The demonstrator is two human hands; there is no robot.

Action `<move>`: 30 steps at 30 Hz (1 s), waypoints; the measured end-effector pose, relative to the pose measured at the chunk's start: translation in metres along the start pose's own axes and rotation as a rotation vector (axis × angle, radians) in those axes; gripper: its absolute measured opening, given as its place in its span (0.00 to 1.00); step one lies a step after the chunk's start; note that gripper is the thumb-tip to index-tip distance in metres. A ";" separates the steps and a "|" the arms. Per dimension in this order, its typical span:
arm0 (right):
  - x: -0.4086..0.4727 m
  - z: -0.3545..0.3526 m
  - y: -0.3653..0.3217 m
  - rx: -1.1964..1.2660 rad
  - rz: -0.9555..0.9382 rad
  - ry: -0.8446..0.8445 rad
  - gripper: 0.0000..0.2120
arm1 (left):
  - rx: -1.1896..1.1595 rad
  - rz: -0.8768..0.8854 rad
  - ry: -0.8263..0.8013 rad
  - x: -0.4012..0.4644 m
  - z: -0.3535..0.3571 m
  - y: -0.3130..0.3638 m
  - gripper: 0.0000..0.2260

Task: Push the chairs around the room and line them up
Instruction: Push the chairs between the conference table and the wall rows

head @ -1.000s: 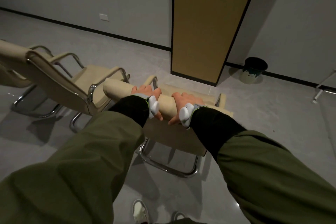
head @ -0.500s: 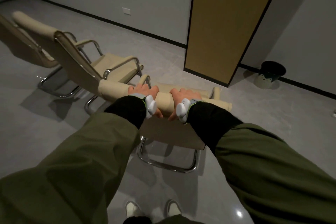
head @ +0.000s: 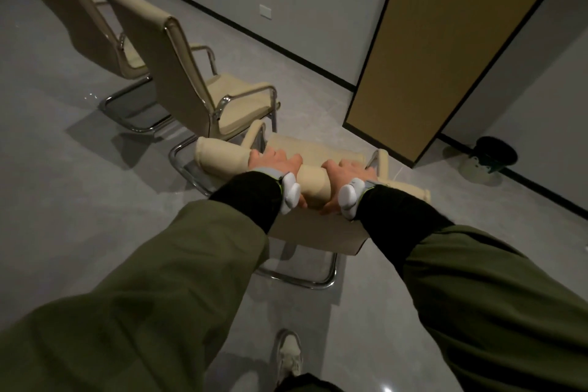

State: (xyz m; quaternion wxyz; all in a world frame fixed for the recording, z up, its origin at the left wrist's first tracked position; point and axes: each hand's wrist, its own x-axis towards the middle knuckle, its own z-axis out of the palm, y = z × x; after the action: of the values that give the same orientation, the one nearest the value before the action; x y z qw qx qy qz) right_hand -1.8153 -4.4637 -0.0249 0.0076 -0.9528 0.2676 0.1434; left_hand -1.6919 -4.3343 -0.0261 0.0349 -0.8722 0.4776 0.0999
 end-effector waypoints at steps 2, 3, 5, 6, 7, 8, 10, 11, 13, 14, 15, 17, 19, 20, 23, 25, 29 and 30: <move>-0.012 0.003 -0.002 0.012 -0.009 0.011 0.43 | 0.005 0.006 0.005 -0.010 0.003 0.001 0.29; -0.018 0.004 -0.004 0.013 -0.015 0.019 0.42 | 0.006 0.005 0.005 -0.016 0.005 0.002 0.29; -0.029 0.008 -0.007 0.016 -0.033 0.029 0.41 | 0.001 -0.009 -0.001 -0.026 0.007 0.004 0.29; -0.034 0.010 -0.007 0.021 -0.048 0.034 0.40 | 0.000 -0.019 -0.009 -0.032 0.007 0.006 0.29; -0.037 0.012 -0.006 0.024 -0.061 0.038 0.40 | -0.001 -0.029 -0.018 -0.036 0.007 0.009 0.29; -0.039 0.014 -0.006 0.027 -0.073 0.042 0.39 | -0.002 -0.038 -0.027 -0.040 0.008 0.011 0.29; -0.042 0.016 -0.003 0.027 -0.096 0.050 0.39 | 0.000 -0.056 -0.027 -0.045 0.009 0.015 0.29; -0.043 0.016 -0.001 0.028 -0.110 0.050 0.39 | 0.004 -0.068 -0.025 -0.048 0.009 0.018 0.29; -0.042 0.016 0.004 0.029 -0.136 0.046 0.40 | 0.008 -0.095 -0.019 -0.050 0.010 0.023 0.30; -0.041 0.016 0.007 0.029 -0.149 0.047 0.40 | 0.013 -0.110 -0.019 -0.050 0.011 0.026 0.30; -0.040 0.015 0.010 0.028 -0.163 0.047 0.40 | 0.019 -0.126 -0.016 -0.049 0.011 0.030 0.31; -0.034 0.012 0.019 0.024 -0.195 0.051 0.40 | 0.009 -0.161 -0.011 -0.046 0.011 0.037 0.31; -0.027 0.009 0.028 0.020 -0.244 0.060 0.40 | -0.005 -0.204 -0.012 -0.042 0.010 0.044 0.31; -0.022 0.009 0.032 0.016 -0.273 0.068 0.40 | -0.012 -0.233 -0.020 -0.041 0.009 0.048 0.32; -0.009 0.010 0.041 0.011 -0.329 0.083 0.41 | -0.018 -0.296 -0.029 -0.038 0.005 0.057 0.33; -0.002 0.010 0.046 0.015 -0.372 0.091 0.41 | -0.034 -0.344 -0.049 -0.037 0.002 0.064 0.34; 0.008 0.008 0.051 -0.008 -0.462 0.106 0.40 | -0.064 -0.451 -0.060 -0.039 0.000 0.075 0.35; 0.009 0.007 0.052 -0.016 -0.481 0.108 0.40 | -0.062 -0.467 -0.051 -0.041 -0.001 0.078 0.35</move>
State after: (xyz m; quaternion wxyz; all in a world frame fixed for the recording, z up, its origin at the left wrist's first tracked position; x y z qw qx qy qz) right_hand -1.8362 -4.5125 -0.0311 0.0196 -0.9954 0.0319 0.0882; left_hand -1.7782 -4.3428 -0.0143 0.0424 -0.9569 0.2586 0.1254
